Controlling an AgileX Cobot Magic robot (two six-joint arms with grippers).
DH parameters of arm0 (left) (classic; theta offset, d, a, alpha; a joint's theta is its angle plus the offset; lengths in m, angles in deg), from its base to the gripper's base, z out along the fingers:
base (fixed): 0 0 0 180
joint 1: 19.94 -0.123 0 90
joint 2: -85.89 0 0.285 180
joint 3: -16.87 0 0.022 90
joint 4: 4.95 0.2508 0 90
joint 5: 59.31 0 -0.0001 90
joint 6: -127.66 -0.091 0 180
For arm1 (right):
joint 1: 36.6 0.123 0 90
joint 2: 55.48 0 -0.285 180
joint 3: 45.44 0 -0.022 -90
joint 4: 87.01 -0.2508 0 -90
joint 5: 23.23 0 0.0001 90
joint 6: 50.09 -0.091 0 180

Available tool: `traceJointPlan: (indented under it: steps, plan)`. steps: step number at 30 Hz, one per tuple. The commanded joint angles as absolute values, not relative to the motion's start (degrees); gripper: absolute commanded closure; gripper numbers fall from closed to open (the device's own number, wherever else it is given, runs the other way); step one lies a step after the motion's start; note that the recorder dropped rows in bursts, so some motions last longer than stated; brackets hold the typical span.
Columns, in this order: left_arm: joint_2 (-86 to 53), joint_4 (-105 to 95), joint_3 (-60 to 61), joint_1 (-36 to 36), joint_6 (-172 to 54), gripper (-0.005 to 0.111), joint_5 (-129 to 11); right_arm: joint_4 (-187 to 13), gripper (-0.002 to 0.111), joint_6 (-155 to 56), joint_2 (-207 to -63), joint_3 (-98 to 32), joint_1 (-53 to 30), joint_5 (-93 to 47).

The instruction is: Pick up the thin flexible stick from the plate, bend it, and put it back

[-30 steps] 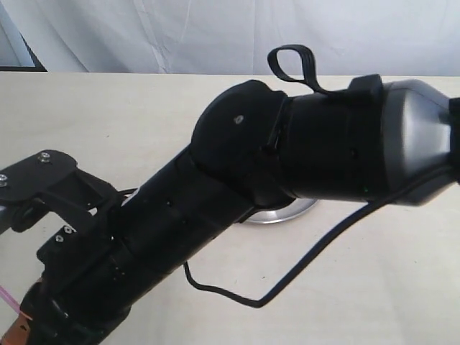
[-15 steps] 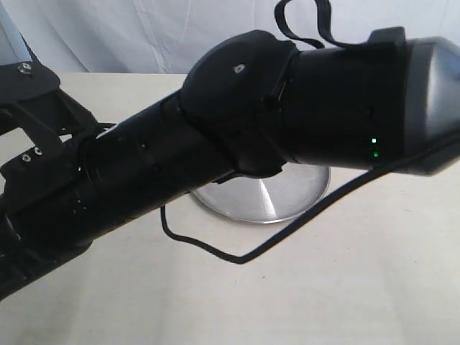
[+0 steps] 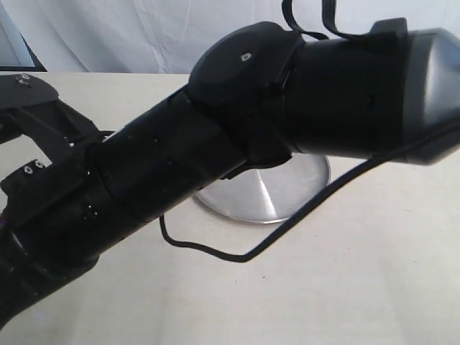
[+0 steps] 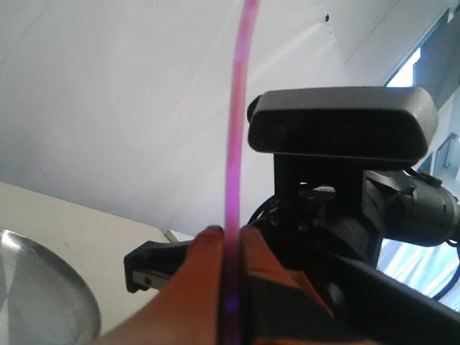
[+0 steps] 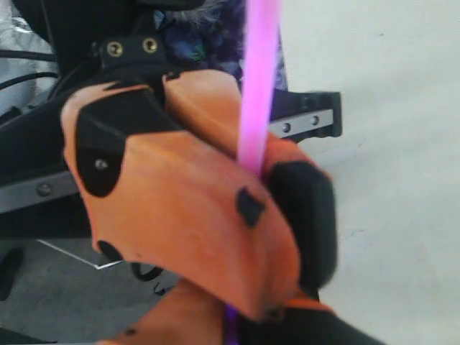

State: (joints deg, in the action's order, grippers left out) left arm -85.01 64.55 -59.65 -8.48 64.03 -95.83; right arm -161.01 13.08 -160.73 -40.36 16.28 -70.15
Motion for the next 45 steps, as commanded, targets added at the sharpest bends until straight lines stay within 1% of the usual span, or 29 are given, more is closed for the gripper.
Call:
traceJointPlan:
  steps: [1,9,13,15,17,20,23,25,28,30,33,39,42,45]
  plan:
    - [-84.95,69.66,-60.34,-8.41,64.18,0.106,-96.21,-168.82,0.108,13.33,-160.17,-41.26,17.44,-77.25]
    - [-84.95,69.7,-60.34,-8.41,64.18,0.106,-96.19,-167.98,0.108,13.33,-160.17,-41.26,17.44,-77.94]
    - [-84.95,64.41,-60.34,-8.41,64.29,0.106,-94.21,-162.05,0.108,13.18,-160.17,-41.26,17.44,-72.59]
    - [-84.95,63.32,-60.34,-8.41,64.29,0.104,-93.58,-156.59,0.108,9.1,-160.17,-41.26,17.44,-67.5]
    - [-84.95,63.2,-60.34,-8.41,64.29,0.095,-93.73,-149.98,0.108,3.6,-160.17,-41.26,17.44,-62.64]
    - [-84.95,63.2,-60.34,-8.41,64.4,0.074,-93.94,-140.12,0.108,-4.35,-160.17,-41.26,17.34,-58.06]
    - [-84.95,62.95,-60.34,-8.41,64.4,0.057,-93.59,-131.05,0.108,-11.99,-160.17,-41.26,17.16,-55.47]
    - [-84.95,62.83,-60.34,-8.41,64.4,0.053,-92.9,-125.86,0.108,-16.4,-160.17,-41.26,16.44,-54.64]
    - [-84.95,62.43,-60.34,-8.41,64.4,0.053,-91.9,-116.67,0.108,-25.42,-160.17,-41.26,13.47,-53.2]
    - [-84.95,62.43,-60.34,-8.41,63.64,0.054,-90.39,-110.54,0.108,-30.26,-160.17,-41.26,10.46,-52.77]
    - [-84.95,62.34,-60.34,-8.41,59.86,0.061,-84.25,-103.32,0.108,-35.76,-160.53,-41.26,5.52,-51.67]
    - [-84.95,63.01,-60.34,-8.41,46.89,0.094,-64.7,-100.39,0.108,-38.23,-166.37,-41.26,-5.16,-51.31]
    - [-84.95,63.84,-60.34,-8.41,42.91,0.107,-58.56,-100.93,0.108,-38.33,-170.66,-41.26,-9.11,-52.11]
    - [-84.95,66.82,-60.34,-8.41,42.41,0.107,-56.0,-101.2,0.108,-38.33,-175.28,-41.26,-11.72,-53.0]
